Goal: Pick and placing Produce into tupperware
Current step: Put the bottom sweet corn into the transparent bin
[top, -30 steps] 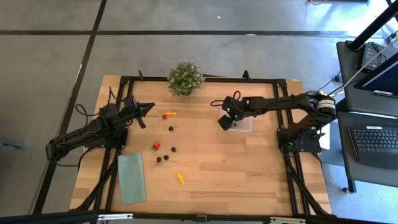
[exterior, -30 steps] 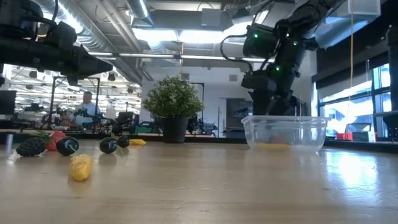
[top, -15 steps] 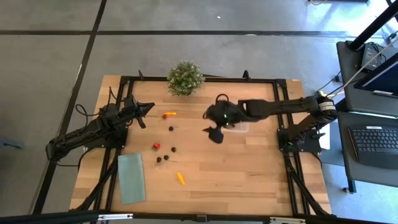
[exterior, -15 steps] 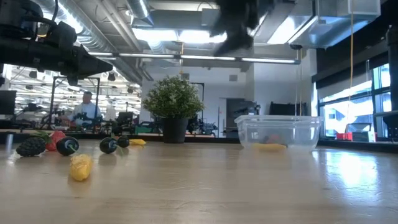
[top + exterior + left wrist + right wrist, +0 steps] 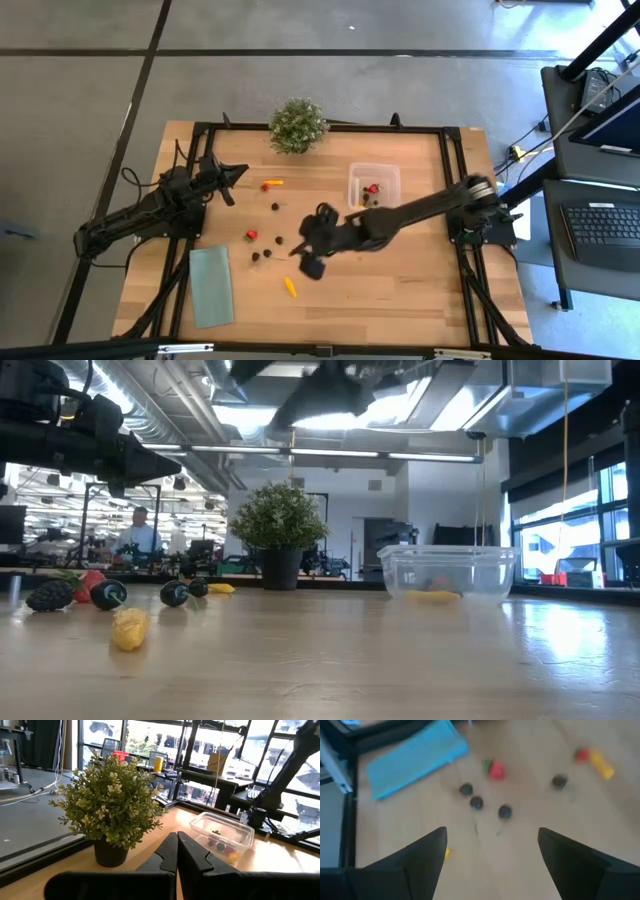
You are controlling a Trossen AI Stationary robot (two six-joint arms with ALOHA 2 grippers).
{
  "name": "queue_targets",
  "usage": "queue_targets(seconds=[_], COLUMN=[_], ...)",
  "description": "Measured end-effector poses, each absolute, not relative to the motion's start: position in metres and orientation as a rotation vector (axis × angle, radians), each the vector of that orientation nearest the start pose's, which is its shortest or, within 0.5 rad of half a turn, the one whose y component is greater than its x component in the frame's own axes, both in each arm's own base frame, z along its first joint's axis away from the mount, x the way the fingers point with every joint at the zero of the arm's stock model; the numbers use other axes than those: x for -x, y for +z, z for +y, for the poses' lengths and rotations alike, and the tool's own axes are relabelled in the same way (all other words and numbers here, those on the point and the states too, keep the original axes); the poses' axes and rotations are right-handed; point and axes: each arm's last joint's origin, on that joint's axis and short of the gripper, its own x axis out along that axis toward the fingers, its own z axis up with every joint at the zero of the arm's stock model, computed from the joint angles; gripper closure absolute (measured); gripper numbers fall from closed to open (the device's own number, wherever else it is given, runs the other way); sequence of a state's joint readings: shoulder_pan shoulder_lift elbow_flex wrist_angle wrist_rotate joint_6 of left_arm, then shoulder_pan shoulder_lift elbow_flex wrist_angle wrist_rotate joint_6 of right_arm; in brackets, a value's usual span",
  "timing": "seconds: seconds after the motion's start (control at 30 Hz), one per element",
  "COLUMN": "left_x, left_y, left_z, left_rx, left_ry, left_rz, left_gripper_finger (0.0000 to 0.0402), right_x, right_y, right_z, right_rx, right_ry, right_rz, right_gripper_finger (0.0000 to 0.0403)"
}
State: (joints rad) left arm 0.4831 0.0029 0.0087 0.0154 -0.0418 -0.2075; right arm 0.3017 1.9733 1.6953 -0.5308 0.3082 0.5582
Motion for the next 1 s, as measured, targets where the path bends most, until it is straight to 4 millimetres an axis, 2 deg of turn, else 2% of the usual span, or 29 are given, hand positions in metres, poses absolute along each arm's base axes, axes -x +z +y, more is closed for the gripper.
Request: queue_targets(seconds=[0.2,0.4,0.57,0.77,1.0], left_x=[-0.086,-0.086,-0.086,-0.086,-0.086], left_y=[0.168,0.168,0.168,0.168,0.168], left_z=[0.046,0.046,0.046,0.046,0.046], left_rx=[0.198,0.198,0.198,0.198,0.198], left_ry=[0.520,0.520,0.519,0.519,0.518], left_rz=[-0.076,-0.076,-0.075,-0.075,-0.075], left_gripper_finger=[0.0401,0.0401,0.0401,0.0401,0.0401], right_x=[-0.459,-0.482,-0.488,-0.488,-0.489], right_y=[0.225,0.200,0.177,0.157,0.150], right_z=[0.150,0.184,0.201,0.208,0.209], right_rx=[-0.463,-0.476,-0.443,-0.468,-0.513], right_ry=[-0.271,-0.257,-0.289,-0.356,-0.390], right_rz=[0.847,0.890,0.979,1.047,1.048], right_gripper_finger=[0.0089,0.0101,0.0107,0.0108,0.0108])
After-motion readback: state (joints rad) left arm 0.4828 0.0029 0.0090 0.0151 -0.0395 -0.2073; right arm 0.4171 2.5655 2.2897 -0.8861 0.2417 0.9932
